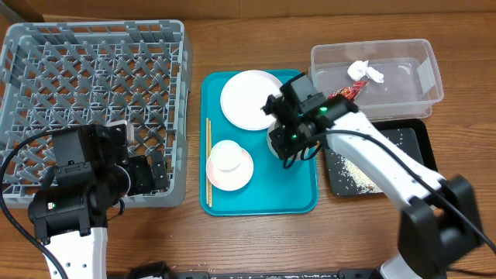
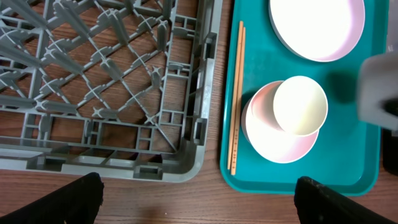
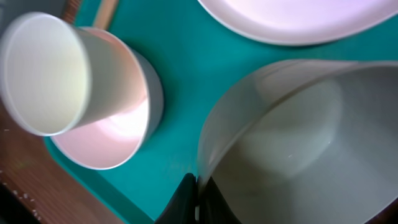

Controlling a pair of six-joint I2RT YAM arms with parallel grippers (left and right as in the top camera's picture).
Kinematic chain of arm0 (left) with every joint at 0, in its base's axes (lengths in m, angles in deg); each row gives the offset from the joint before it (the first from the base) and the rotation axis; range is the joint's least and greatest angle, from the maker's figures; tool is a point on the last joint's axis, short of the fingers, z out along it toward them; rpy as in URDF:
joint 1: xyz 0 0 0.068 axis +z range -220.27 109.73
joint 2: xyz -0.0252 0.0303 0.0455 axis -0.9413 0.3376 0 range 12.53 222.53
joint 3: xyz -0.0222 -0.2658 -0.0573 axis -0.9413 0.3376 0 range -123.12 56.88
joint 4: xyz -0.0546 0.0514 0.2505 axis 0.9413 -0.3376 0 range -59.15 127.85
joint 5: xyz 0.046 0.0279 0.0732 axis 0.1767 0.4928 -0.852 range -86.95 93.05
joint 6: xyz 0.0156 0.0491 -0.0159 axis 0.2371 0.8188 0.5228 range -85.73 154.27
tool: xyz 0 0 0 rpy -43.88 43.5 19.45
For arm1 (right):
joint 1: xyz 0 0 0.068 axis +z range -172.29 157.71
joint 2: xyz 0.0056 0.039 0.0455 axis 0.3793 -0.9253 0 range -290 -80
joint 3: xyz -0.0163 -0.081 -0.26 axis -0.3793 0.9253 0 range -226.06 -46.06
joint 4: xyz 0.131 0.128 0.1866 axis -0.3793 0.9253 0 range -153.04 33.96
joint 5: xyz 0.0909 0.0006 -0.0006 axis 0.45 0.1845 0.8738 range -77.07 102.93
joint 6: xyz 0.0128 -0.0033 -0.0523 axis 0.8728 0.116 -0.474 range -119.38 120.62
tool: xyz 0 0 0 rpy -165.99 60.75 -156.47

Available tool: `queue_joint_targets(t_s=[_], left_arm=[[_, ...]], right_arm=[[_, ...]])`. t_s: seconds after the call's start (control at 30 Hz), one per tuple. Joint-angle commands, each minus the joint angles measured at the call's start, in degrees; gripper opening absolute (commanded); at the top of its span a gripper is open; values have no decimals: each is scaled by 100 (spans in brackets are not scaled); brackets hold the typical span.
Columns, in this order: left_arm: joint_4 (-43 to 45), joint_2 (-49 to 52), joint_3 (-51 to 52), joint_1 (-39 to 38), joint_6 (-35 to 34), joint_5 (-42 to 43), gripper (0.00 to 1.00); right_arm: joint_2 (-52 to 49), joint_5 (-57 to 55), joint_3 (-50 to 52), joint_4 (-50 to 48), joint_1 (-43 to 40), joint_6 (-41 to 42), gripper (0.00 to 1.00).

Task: Sort waste into correct bins and load items into the dishwasher
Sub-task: 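Carry the emptied bowl back and set it on the teal tray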

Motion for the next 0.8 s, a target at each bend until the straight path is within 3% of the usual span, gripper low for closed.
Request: queue_joint_targets(t_s=[0.0, 0.13, 0.33, 0.53, 0.77], left_arm=[[15, -2, -107, 28, 151, 111, 100], [15, -2, -107, 28, 151, 111, 100], [20, -2, -107, 28, 149, 111, 100], [20, -2, -107, 28, 149, 114, 100], [24, -2, -107, 28, 146, 114, 100]], right_arm=[[-356, 140, -57, 11, 114, 236, 4], [-321, 153, -116, 63, 129, 304, 18], [-166, 153, -649, 684, 127, 404, 30], [-13, 173, -1425, 1062, 212, 549, 59], [-199, 101, -1412, 872, 645, 885, 59]])
